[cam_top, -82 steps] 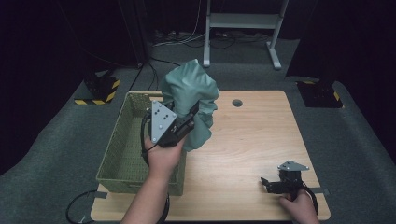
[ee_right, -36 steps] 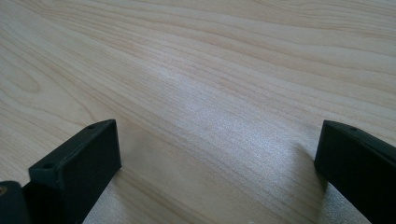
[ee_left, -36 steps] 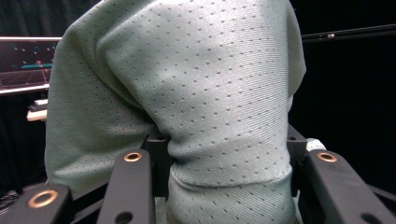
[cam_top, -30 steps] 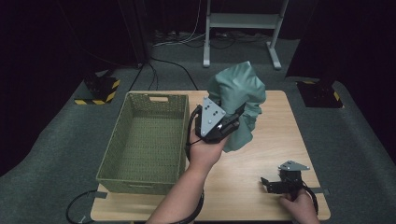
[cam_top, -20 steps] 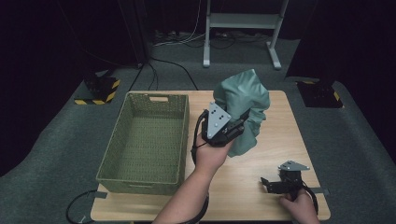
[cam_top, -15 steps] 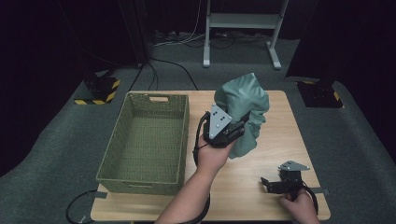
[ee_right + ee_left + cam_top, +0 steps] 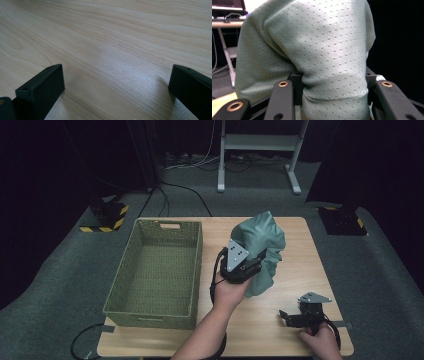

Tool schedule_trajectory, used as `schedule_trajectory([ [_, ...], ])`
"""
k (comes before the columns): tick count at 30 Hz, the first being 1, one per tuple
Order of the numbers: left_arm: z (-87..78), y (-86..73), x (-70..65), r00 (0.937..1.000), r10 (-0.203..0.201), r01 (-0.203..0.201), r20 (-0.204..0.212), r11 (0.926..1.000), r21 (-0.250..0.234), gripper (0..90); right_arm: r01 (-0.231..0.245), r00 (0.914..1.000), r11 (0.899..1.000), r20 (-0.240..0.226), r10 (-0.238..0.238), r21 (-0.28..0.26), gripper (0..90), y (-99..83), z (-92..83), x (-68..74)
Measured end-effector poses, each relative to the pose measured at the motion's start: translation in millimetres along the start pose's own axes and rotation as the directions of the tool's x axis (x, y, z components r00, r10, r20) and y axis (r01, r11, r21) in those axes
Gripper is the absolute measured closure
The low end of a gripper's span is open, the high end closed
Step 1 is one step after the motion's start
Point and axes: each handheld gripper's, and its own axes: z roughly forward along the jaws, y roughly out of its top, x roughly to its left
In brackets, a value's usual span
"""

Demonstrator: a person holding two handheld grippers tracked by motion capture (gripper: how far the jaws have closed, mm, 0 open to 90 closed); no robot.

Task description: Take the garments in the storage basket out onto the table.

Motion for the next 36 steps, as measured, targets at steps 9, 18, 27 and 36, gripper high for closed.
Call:
schedule_trajectory([
  [9, 14.4, -23.3, 7.3, 0.9990, -0.044, 0.044, -0.007, 0.9967, 0.067, 53.9, 0.000, 1.0000, 1.000, -0.003, 0.000, -0.004, 0.2, 0.0, 0.0, -0.6],
  [18, 22.6, -40.8, 16.6, 0.9967, -0.077, 0.080, -0.027, 0.9894, 0.121, 53.8, -0.002, 1.0000, 1.000, -0.004, 0.002, -0.003, 0.2, 0.0, -0.1, -0.7],
  [27, 27.9, -55.4, 21.7, 0.9945, -0.096, 0.101, -0.042, 0.9807, 0.167, 53.7, -0.001, 1.0000, 1.000, -0.004, 0.001, -0.004, 0.2, 0.0, 0.0, -0.7],
  [36, 32.4, -68.0, 26.3, 0.9929, -0.104, 0.114, -0.059, 0.9709, 0.210, 53.6, 0.000, 1.0000, 1.000, -0.003, 0.000, -0.004, 0.2, 0.0, 0.0, -0.6],
])
